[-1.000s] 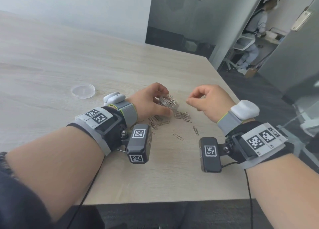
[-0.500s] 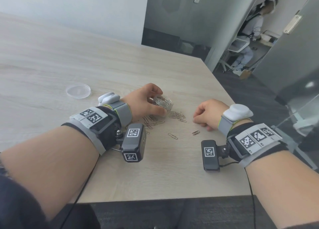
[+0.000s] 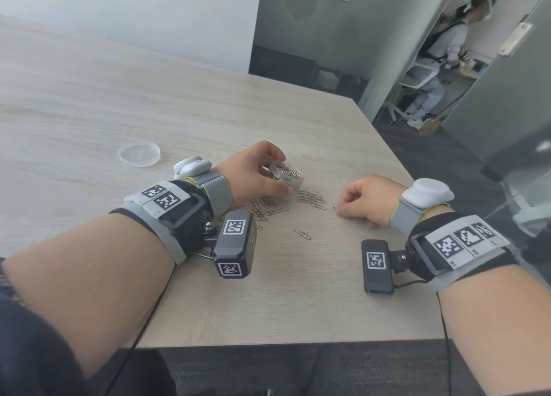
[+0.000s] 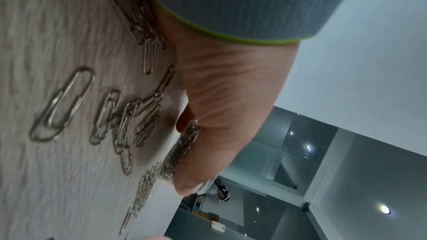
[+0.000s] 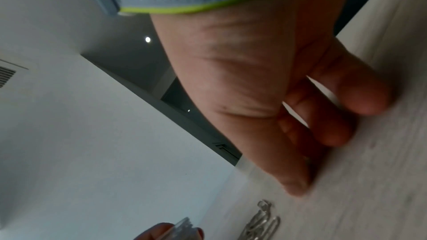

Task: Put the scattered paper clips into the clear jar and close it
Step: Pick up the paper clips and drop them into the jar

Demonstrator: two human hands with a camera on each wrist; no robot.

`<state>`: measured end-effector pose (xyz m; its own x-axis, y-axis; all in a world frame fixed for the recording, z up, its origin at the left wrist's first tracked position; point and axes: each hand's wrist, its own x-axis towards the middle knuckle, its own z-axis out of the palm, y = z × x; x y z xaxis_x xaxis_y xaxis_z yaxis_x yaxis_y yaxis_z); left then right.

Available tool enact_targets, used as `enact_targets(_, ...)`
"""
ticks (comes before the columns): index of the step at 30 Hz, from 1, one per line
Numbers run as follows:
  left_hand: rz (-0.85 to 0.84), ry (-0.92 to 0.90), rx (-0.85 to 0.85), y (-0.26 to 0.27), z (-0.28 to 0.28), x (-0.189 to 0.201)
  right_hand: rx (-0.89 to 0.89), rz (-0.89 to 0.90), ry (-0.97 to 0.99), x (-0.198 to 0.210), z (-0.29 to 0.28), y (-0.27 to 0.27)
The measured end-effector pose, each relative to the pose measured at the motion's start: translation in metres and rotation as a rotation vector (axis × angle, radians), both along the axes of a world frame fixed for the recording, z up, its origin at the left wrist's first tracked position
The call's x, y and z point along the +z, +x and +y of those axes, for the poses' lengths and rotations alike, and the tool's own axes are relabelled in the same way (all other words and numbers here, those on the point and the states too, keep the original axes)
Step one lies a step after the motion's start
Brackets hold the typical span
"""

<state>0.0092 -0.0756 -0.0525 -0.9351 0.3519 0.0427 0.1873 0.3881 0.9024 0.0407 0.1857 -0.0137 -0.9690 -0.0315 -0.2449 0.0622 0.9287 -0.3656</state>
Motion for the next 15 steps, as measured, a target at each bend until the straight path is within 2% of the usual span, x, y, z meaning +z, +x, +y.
enact_targets(3,0.000,0.006,-0.003,-0.001,0.000,-0.001,-0.108,0.114,-0.031,-0.008,-0.005,-0.013)
enact_targets(6,-0.002,0.001,-0.004,-0.001,0.000,0.000,-0.145,0.178,-0.065,-0.013,-0.012,-0.021)
enact_targets(13,0.006,0.003,-0.004,-0.001,-0.001,0.000,-0.161,0.156,-0.285,-0.012,-0.011,-0.018)
enact_targets(15,0.003,0.010,-0.006,-0.001,0.000,0.000,-0.121,0.123,-0.275,-0.009,-0.011,-0.014)
